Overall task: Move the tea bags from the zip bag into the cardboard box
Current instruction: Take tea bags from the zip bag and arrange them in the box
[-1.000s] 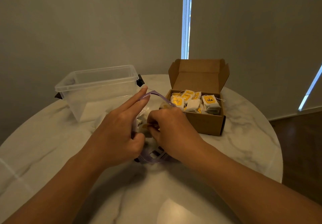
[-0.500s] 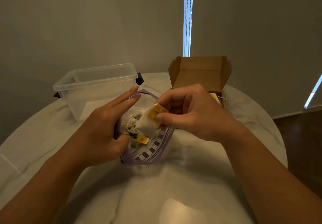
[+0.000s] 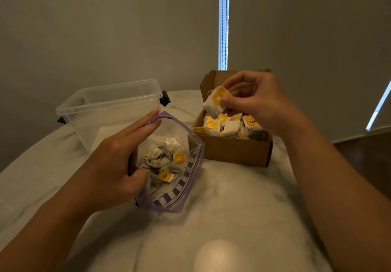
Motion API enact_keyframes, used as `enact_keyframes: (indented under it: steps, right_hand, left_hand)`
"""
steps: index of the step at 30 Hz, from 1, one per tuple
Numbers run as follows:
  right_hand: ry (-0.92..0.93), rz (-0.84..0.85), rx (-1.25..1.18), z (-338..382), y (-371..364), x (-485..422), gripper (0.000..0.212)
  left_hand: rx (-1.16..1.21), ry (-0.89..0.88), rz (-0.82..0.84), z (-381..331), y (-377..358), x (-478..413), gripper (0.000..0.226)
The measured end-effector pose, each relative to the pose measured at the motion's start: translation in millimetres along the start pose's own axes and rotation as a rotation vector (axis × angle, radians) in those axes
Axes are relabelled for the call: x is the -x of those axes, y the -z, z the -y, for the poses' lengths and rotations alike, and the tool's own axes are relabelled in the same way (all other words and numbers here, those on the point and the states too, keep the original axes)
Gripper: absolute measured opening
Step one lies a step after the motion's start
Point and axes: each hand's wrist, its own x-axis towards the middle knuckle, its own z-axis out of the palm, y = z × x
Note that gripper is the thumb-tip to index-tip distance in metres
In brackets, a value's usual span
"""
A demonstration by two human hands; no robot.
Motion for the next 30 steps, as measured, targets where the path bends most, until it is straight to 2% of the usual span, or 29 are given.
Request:
enact_keyframes:
  steps: [3, 6, 10, 15, 17, 21, 30]
  right_hand:
    - [-0.051, 0.023, 0.206, 1, -1, -29, 0.028]
    - [-0.090, 0.124, 0.316, -4, -4, -48, 0.025]
    - [-0.169, 0.248, 0.371, -17, -1, -49, 0.019]
    - [-0.259, 0.271, 0.319, -23, 14, -37, 0.018]
    - [-0.298, 0.291, 0.418, -28, 14, -34, 0.017]
    - [-0.200, 0.181, 0.715, -40, 8, -36, 0.018]
    - [0.085, -0.042, 0.874, -32, 0, -35, 0.018]
  left_hand:
    - [-0.013, -0.008, -0.002, 1, -2, 0, 0.088]
    - [-0.003, -0.027, -0.011, 2, -2, 0, 0.088]
    - [0.019, -0.055, -0.019, 4, -3, -1, 0.087]
    - [0.015, -0.028, -0.020, 0, -1, 0, 0.088]
    - [-0.008, -0.027, -0.029, -2, -1, 0, 0.087]
    - [-0.015, -0.009, -0.006, -3, -2, -1, 0.088]
    - [-0.013, 0.031, -0.016, -4, -5, -1, 0.086]
